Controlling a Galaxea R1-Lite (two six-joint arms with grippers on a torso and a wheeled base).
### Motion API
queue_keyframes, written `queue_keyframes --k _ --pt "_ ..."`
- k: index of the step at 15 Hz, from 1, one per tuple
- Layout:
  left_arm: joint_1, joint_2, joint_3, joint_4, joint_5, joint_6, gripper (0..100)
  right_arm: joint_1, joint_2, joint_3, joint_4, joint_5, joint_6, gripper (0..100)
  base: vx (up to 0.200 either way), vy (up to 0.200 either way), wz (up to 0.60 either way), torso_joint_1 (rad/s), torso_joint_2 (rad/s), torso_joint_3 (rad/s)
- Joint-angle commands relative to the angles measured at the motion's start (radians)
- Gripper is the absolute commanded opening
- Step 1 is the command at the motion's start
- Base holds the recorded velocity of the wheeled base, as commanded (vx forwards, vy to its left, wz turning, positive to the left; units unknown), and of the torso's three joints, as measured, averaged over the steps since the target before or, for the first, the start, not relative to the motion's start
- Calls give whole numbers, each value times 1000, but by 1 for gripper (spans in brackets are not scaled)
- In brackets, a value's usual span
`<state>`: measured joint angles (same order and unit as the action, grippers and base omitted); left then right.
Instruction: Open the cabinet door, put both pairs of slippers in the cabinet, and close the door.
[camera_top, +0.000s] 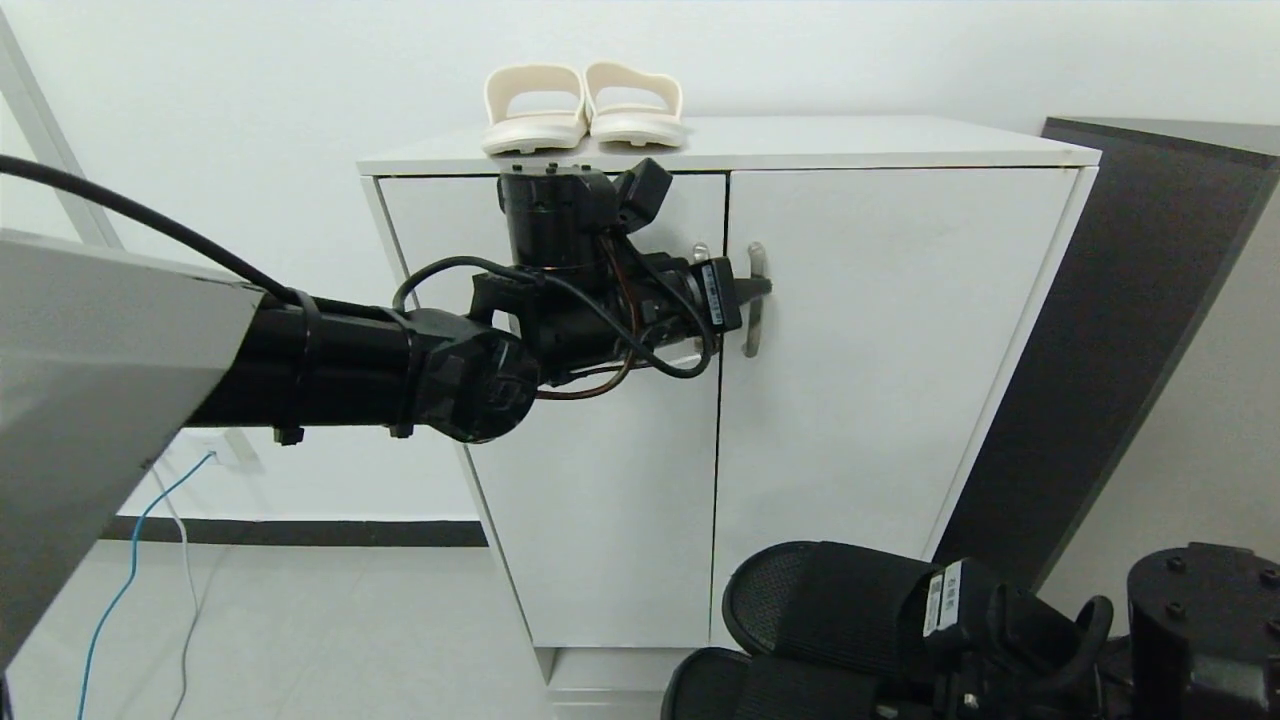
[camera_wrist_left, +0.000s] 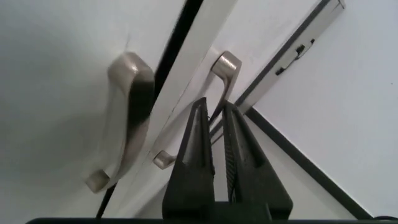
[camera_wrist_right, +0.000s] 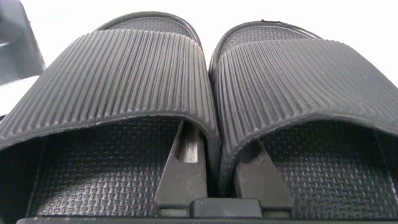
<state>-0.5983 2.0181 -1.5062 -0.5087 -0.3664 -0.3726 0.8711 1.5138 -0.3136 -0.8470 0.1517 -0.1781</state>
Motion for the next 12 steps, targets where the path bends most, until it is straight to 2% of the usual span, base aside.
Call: queue_keyframes --k 1,5,12 --pt "0 -38 40 -1 -8 -2 0 0 2 7 -1 9 0 0 0 0 0 0 0 0" --pt "-5 -119 130 -5 -8 0 0 3 -7 13 0 28 -1 0 0 0 0 0 0 0" --pt "-66 -246 271 -5 3 4 0 32 -40 34 2 52 -3 0 0 0 0 0 0 0"
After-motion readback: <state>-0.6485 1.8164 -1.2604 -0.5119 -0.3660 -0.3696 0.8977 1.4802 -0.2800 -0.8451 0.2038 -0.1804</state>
